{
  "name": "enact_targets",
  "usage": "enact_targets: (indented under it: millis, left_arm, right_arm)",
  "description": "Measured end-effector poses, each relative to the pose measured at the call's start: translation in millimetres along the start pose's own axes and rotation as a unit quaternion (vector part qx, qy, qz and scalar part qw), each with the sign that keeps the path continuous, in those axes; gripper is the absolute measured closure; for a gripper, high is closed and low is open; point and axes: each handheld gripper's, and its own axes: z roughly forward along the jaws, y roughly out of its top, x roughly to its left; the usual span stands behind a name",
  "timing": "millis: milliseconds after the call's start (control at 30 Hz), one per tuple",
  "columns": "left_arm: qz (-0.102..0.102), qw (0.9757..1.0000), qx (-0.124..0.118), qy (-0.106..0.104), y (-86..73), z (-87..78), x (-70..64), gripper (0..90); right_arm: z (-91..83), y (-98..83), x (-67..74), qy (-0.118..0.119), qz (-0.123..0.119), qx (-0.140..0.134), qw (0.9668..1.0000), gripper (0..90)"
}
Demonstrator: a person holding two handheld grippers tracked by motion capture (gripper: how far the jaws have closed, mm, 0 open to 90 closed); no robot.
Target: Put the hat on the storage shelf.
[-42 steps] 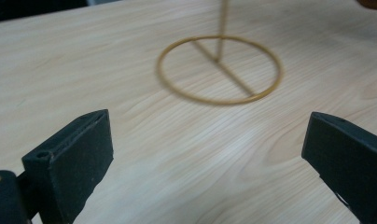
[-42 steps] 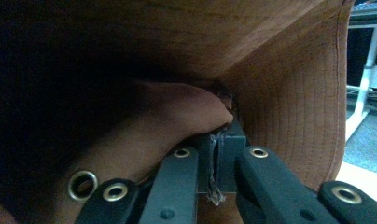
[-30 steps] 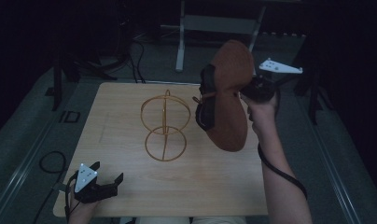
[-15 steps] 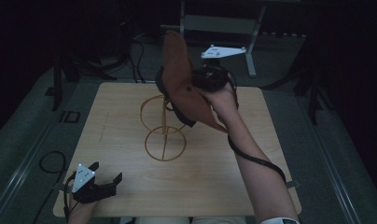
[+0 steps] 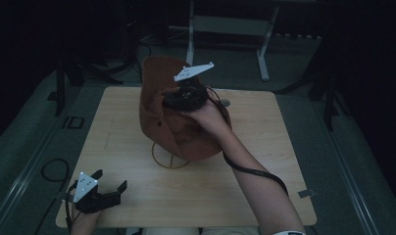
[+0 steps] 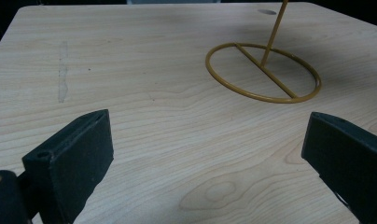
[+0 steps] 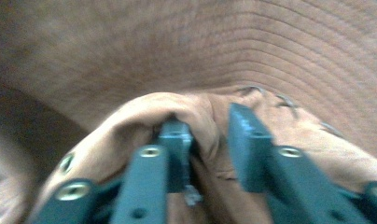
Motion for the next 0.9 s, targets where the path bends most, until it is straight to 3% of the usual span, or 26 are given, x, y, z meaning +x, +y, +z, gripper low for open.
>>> enact_targets:
  millis: [167, 200, 267, 333, 367, 433, 533, 633, 700, 767, 900]
  left_arm:
    - [-0.004, 1.0000, -0.001, -0.001, -0.8, 0.1, 0.7, 2.7]
    - [-0.004, 1.0000, 0.000, -0.001, -1.0, 0.3, 0.7, 2.7]
    - [-0.003, 1.0000, 0.001, -0.002, -1.5, 0.4, 0.4, 2.7]
    - [0.000, 1.0000, 0.003, -0.003, -2.0, 0.5, -0.2, 2.7]
    - [0.000, 1.0000, 0.004, -0.003, -2.3, 0.6, -0.2, 2.7]
    - [-0.002, 1.0000, 0.004, -0.004, -2.9, 1.3, -0.4, 2.7]
    - [-0.001, 1.0000, 0.007, -0.004, -3.7, 1.8, -0.6, 2.7]
    - [0.000, 1.0000, 0.009, -0.003, -4.5, 2.0, 0.0, 2.7]
    - [-0.003, 1.0000, 0.009, -0.002, -5.3, 2.8, 0.7, 2.7]
    - [-0.004, 0.9999, 0.010, -0.002, -5.9, 3.1, 1.4, 2.7]
    - [-0.004, 0.9999, 0.010, -0.002, -5.9, 3.0, 1.0, 2.7]
  right_arm:
    - [14.7, -2.2, 7.4, 0.000, -0.028, 0.005, 0.9996, 34.5]
    - [18.6, -3.5, 8.9, -0.002, -0.048, 0.006, 0.9988, 32.3]
    - [25.1, -5.0, 13.9, -0.035, -0.087, 0.015, 0.9955, 32.2]
    - [30.2, -6.6, 20.1, -0.069, -0.120, 0.024, 0.9900, 31.0]
    - [32.9, -7.8, 23.4, -0.082, -0.135, 0.028, 0.9870, 30.1]
    - [36.0, -9.2, 27.9, -0.090, -0.149, 0.031, 0.9842, 28.5]
    - [34.4, -9.1, 29.0, -0.088, -0.146, 0.032, 0.9848, 26.2]
    - [26.8, -8.6, 23.1, -0.060, -0.118, 0.019, 0.9911, 23.0]
    - [19.7, -8.6, 20.2, -0.053, -0.098, 0.010, 0.9937, 23.1]
    - [11.6, -9.2, 20.9, -0.065, -0.097, -0.001, 0.9932, 23.1]
    - [-3.4, -11.2, 19.5, -0.055, -0.093, -0.027, 0.9938, 17.9]
